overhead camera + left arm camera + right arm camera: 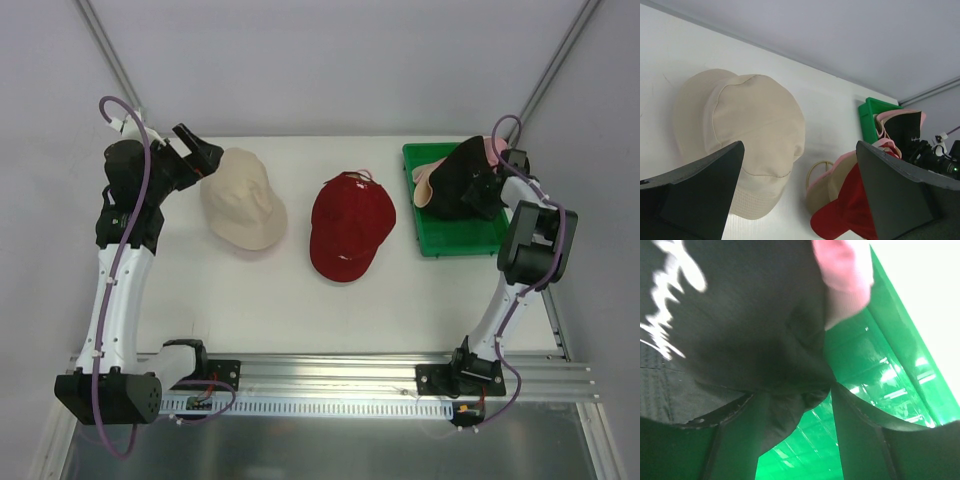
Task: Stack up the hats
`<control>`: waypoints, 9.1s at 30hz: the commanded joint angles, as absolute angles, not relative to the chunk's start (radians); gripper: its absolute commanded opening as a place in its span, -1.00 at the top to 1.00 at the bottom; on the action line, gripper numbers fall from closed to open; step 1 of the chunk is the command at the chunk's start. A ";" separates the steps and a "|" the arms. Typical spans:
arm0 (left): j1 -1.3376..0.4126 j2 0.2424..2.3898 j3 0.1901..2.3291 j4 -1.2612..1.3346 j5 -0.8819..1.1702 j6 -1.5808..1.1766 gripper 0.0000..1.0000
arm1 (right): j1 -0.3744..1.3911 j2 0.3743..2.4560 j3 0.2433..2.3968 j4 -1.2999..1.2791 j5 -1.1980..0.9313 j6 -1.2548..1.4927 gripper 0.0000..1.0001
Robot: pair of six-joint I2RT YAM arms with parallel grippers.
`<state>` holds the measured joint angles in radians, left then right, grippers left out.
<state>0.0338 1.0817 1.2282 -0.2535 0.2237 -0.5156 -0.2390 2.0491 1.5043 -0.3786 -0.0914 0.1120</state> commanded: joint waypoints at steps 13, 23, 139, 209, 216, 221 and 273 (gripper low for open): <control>0.034 1.062 1.218 -0.252 0.241 -0.509 -0.94 | -0.256 1.974 1.411 -0.252 -0.147 0.121 0.34; 0.034 1.046 1.220 -0.255 0.258 -0.512 -0.94 | -0.249 1.760 1.429 -0.279 -0.152 0.184 0.99; 0.305 1.092 0.603 0.897 0.664 -1.408 1.00 | 0.877 1.848 2.212 -0.534 0.224 0.072 0.24; 0.397 1.060 0.541 0.491 0.518 -0.937 -0.40 | 0.706 2.207 2.373 -0.445 -0.235 0.239 -0.34; 0.397 1.118 0.583 0.509 0.523 -0.907 -0.34 | 0.706 2.227 2.365 -0.428 -0.261 0.261 -0.32; 0.396 1.161 0.618 0.512 0.522 -0.896 -0.15 | 0.707 2.237 2.362 -0.420 -0.270 0.267 -0.31; 0.391 1.440 0.721 0.252 0.454 -0.930 1.00 | 0.652 2.281 2.346 -0.439 -0.262 0.396 -0.19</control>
